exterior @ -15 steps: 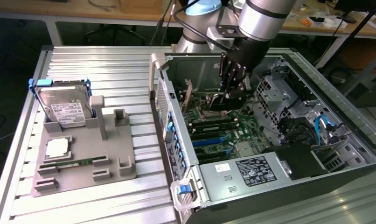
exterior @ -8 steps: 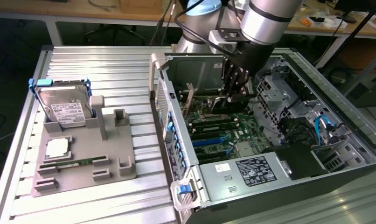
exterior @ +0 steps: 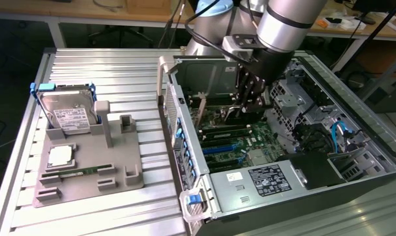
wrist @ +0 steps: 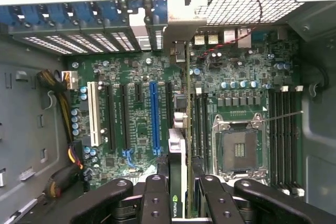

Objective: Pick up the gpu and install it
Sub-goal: 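Insert the gpu into the slot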

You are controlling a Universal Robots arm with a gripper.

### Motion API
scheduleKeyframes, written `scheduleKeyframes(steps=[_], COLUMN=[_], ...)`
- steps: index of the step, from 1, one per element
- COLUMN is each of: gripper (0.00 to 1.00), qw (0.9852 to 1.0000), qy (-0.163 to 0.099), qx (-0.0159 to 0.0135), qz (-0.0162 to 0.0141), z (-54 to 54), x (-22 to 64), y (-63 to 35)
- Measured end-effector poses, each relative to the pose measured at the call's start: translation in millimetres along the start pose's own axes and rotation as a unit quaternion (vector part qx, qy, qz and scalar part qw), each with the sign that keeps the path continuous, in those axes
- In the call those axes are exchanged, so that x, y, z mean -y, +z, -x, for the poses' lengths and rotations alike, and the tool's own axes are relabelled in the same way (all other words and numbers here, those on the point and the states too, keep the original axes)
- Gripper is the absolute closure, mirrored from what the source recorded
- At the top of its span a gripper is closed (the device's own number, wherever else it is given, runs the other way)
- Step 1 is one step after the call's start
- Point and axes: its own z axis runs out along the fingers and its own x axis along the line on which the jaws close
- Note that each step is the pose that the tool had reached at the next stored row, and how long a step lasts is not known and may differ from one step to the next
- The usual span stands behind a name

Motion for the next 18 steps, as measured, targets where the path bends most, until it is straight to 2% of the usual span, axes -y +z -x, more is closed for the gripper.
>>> scheduleKeyframes(steps=[5, 10, 14, 15, 18], gripper=[0.73, 0.73, 0.73, 0.73, 0.73], qw=[1.0, 1.0, 0.9999, 0.9999, 0.9999], qy=[0.001, 0.003, 0.003, 0.003, 0.003], qx=[-0.0008, -0.0035, -0.01, -0.0108, -0.0108], qz=[0.0, -0.0002, -0.0006, -0.0006, -0.0008], z=[-10.7, -22.4, -25.3, -25.4, -25.6], x=[0.5, 1.1, 1.2, 0.9, -1.5], y=[0.1, 0.6, 1.5, 2.6, 7.9])
